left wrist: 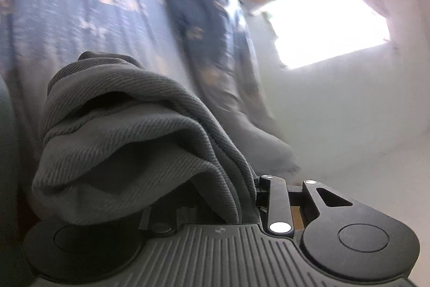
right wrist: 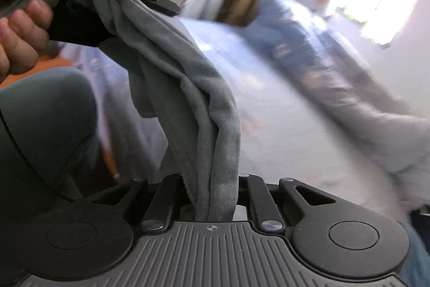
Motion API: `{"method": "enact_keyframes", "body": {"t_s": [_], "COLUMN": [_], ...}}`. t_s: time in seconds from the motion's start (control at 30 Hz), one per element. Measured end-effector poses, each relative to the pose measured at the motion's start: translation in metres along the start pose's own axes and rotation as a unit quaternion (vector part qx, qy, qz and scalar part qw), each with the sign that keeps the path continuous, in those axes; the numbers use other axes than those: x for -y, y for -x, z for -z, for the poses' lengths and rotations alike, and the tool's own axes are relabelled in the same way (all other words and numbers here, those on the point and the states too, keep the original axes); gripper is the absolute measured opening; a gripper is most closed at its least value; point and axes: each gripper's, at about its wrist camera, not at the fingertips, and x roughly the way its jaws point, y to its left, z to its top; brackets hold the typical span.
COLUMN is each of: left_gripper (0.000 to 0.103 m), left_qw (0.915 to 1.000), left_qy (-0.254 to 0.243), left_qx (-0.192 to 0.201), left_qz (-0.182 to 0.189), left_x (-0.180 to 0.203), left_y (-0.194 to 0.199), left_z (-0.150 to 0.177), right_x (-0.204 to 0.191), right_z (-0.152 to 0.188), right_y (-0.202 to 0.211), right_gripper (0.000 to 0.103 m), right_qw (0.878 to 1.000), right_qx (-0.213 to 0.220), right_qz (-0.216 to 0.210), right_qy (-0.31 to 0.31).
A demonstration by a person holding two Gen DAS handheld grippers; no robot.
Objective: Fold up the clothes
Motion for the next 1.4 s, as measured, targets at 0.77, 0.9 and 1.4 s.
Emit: {"method": "enact_keyframes", "body": {"t_s": [0.77,0.9,1.4], "left_gripper": [0.069,0.103,0.103], "left_qw": [0.9637,0.9547,0.9818], "left_qy": [-0.212,-0.282,-0.181], "left_qx": [-0.132,-0.093,-0.048], "left_qz": [-0.095,-0.026,-0.033], "left_x": [0.034,0.045,-0.003], "left_y": [-0.311,-0.313,-0.251], "left_z": [-0.049,-0.048,-0.119], "right_x": [0.195,0.212,0.189], "right_z": [0.038,0.053,0.033], "right_y": [-0.232,-0.23,-0.137], "right_gripper": [0.037,0.045,0.103], "right_qw": [0.981,0.971,0.929], "right_qx": [-0.111,-0.072,0.069], "right_qz": [-0.01,-0.015,0.06], "right_qy": [-0.161,-0.226,-0.36]}}
